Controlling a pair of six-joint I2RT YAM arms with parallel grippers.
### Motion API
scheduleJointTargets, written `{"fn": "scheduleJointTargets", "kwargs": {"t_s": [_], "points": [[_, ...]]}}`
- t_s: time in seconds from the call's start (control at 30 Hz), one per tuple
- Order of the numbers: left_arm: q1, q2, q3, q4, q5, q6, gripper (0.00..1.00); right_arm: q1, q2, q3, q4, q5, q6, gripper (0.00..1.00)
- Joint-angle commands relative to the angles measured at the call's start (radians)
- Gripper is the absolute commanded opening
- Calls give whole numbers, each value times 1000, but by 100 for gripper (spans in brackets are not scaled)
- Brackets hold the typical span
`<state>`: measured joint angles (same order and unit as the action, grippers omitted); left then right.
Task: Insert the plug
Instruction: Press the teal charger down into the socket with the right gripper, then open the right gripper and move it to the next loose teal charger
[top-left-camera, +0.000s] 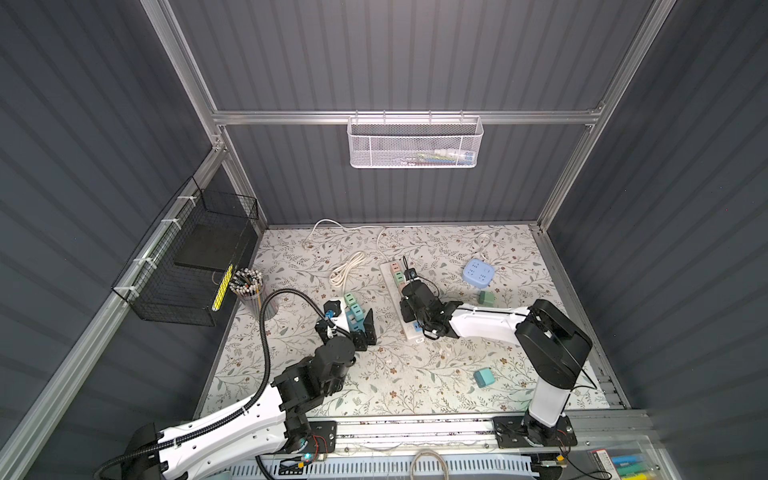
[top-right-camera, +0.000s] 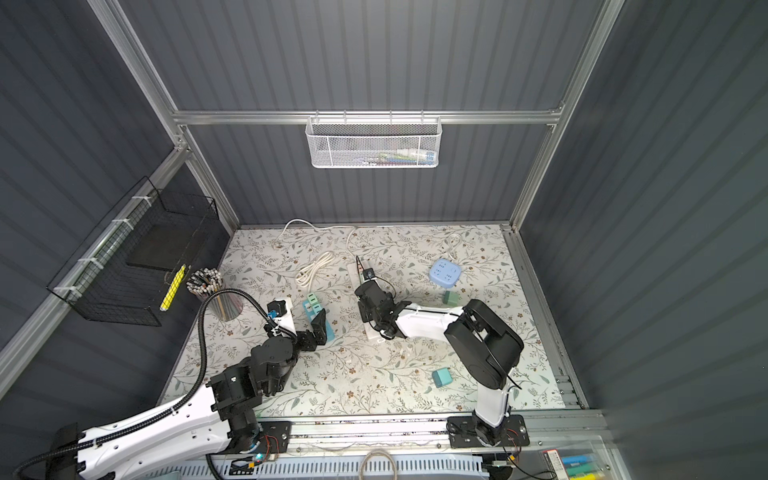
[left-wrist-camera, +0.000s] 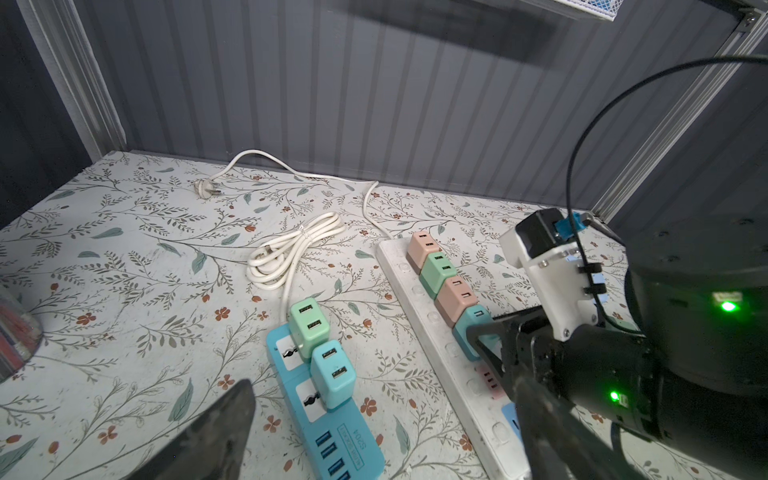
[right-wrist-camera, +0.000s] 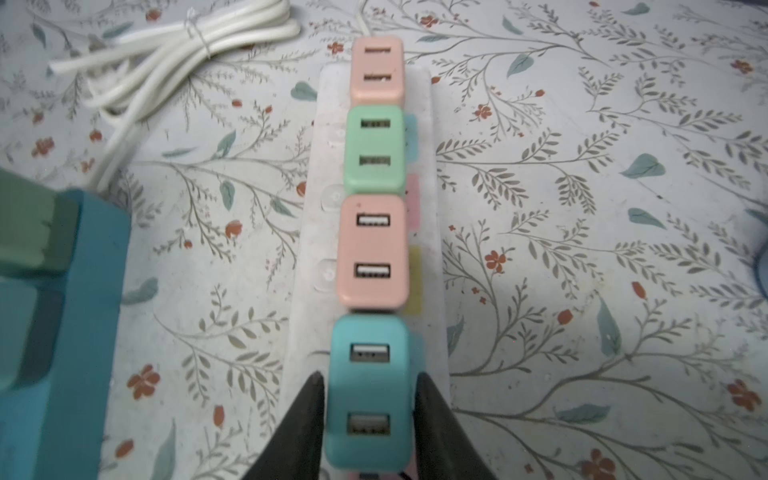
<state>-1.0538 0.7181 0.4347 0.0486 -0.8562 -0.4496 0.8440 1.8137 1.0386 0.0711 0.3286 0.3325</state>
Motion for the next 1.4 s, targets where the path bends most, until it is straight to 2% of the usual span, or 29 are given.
{"fn": "scheduleJointTargets", "kwargs": {"t_s": [0.0,0.1,0.2,0.47,0.77,0.97,1.07,1.17,1.23,1.37], "points": [[3,1,27,-10,4,17,99,-17,-60,47,-164,-126,-41,50],[3,-7,36,-22,25,25,100,-43,-115,64,-195,-195,-67,57],[3,-16,29,-15,29,22,100,-63,-138,84,-224,-214,-76,58],[3,12,52,-12,48,18,100,-94,-87,132,-235,-175,-77,57],[3,-16,50,-42,48,8,100,-129,-30,65,-201,-167,-30,56],[3,13,63,-29,54,26,100,-128,-85,46,-221,-168,-12,56],[4,39,70,-9,64,38,100,-128,-150,59,-281,-141,5,59],[3,69,72,7,79,42,100,-129,-248,42,-400,-37,92,64],[3,84,70,26,101,37,100,-128,-326,10,-536,27,194,66],[3,144,68,85,161,51,100,-129,-537,-118,-790,78,436,68]]}}
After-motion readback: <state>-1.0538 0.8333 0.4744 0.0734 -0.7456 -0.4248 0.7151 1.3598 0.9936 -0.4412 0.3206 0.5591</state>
